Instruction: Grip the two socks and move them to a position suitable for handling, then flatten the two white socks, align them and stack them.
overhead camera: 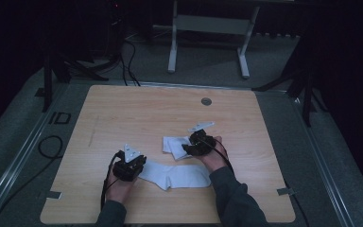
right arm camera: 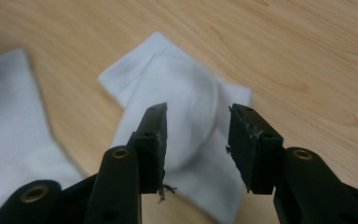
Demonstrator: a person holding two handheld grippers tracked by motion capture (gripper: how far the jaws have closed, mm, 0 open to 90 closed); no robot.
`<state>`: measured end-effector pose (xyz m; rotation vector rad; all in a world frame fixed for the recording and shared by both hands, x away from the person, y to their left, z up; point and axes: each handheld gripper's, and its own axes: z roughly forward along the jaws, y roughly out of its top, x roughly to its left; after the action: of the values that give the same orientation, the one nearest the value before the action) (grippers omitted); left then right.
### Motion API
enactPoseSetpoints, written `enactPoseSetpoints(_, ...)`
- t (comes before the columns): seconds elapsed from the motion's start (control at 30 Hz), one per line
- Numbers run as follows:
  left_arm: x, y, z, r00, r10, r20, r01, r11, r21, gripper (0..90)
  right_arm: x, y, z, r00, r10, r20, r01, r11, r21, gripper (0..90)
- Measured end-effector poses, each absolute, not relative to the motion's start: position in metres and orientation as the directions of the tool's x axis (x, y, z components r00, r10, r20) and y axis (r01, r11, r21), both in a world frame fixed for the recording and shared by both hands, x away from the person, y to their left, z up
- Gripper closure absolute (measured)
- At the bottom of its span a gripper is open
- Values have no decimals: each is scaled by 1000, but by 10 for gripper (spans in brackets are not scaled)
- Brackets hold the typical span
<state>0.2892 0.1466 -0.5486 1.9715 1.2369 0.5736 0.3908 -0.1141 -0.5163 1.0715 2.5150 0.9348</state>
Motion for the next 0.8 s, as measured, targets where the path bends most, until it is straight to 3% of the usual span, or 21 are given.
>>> enactPoseSetpoints(0.1,289,148,-548,435,900,-8,576,-272,771,819,397,-108,-519,-697,717,17,560,530,637,590)
enactPoseSetpoints(0.13,289,148,-548,435,901,-9,577,-271,771,818,401,-104,-522,-698,716,3,561,545,622,725)
enactPoseSetpoints(0.23,289,148,-548,431,902,-7,576,-269,772,818,398,-99,-523,-709,705,6,561,558,612,874)
enactPoseSetpoints(0.57,290,147,-550,432,902,-2,581,-276,766,817,381,-93,-514,-737,675,10,523,561,642,883)
enactPoseSetpoints(0.8,290,147,-550,431,902,-4,580,-273,767,818,374,-92,-502,-745,663,76,528,515,675,885)
